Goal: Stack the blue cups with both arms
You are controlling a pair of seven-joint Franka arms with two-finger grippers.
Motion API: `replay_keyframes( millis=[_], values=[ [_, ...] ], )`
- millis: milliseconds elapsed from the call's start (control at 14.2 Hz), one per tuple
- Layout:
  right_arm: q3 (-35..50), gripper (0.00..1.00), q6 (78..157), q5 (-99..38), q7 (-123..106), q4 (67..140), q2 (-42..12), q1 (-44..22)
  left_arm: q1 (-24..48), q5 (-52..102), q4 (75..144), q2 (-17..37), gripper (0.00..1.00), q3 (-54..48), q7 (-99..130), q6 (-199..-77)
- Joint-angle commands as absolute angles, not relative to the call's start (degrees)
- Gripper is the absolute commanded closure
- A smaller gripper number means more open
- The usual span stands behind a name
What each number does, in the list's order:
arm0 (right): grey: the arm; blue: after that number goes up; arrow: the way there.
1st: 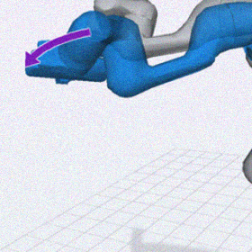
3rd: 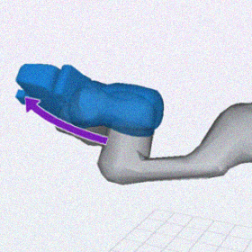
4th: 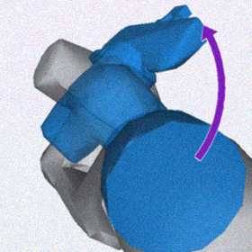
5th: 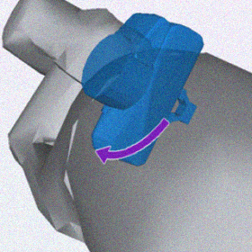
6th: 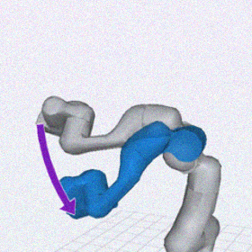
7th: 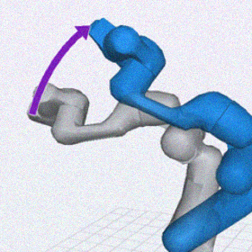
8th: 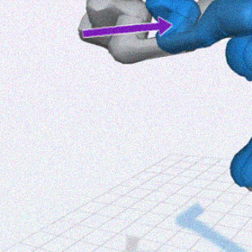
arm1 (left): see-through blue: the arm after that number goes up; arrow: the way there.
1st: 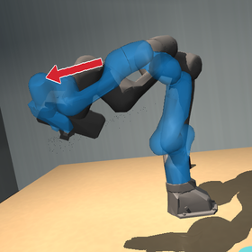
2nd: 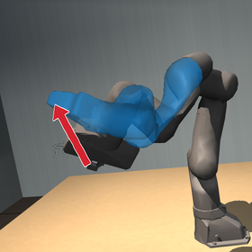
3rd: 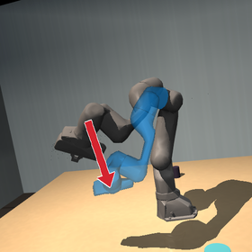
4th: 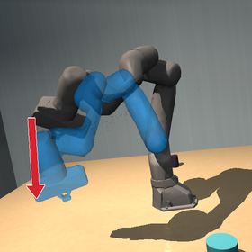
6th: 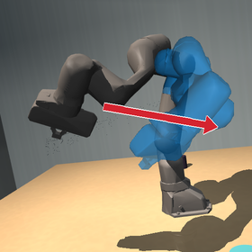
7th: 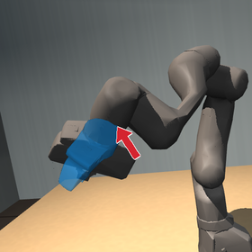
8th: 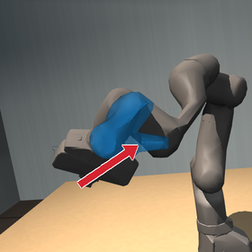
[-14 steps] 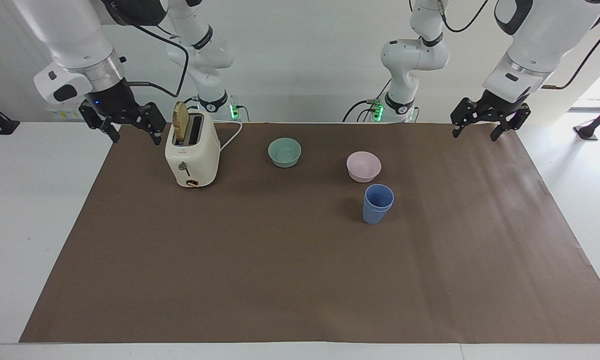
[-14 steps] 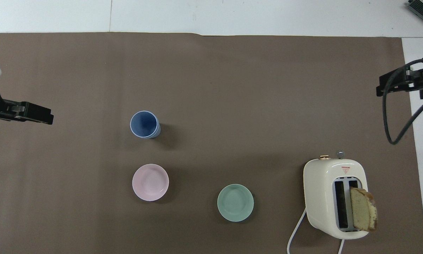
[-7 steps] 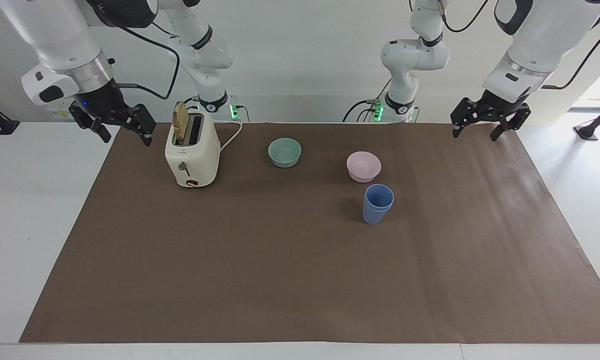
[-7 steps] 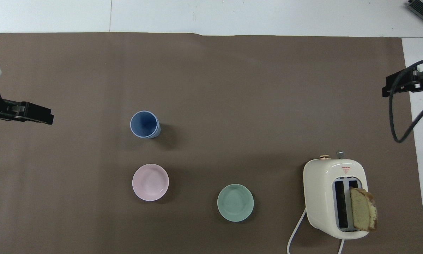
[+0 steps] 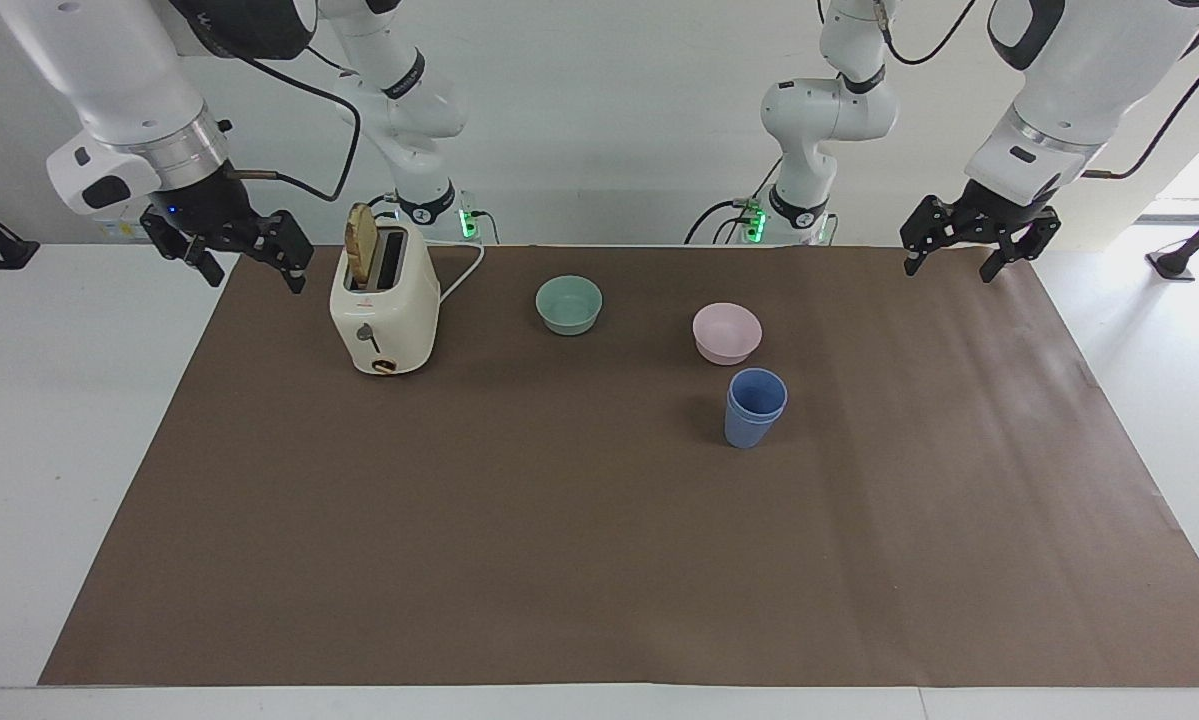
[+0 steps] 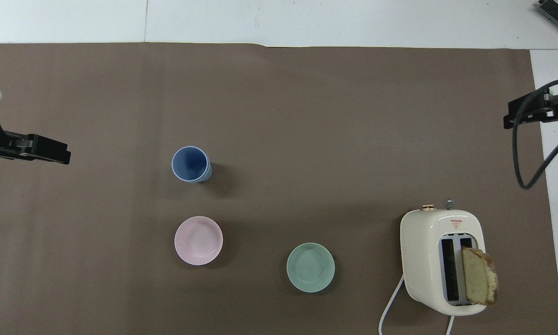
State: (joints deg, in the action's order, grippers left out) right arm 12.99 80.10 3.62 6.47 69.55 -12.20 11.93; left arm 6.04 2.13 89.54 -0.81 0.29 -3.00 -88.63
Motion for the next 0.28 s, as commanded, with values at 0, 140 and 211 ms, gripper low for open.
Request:
replay_keyframes(
  millis=[0, 140, 211],
  values=[
    [13.5, 0.00, 81.3, 2.9, 6.5, 72.2, -10.4, 12.8, 5.4, 1.8, 88.8, -0.9, 0.00, -0.2, -3.3, -87.5],
    [13.5, 0.00, 81.0, 3.0, 6.5, 72.2, -10.1, 12.8, 5.4, 1.8, 88.8, -0.9, 0.00, -0.2, -3.3, -87.5],
    [13.5, 0.00, 81.0, 3.0, 6.4, 72.2, -10.1, 12.8, 5.3, 1.8, 88.8, -1.0, 0.00, -0.2, -3.3, -87.5]
  ],
)
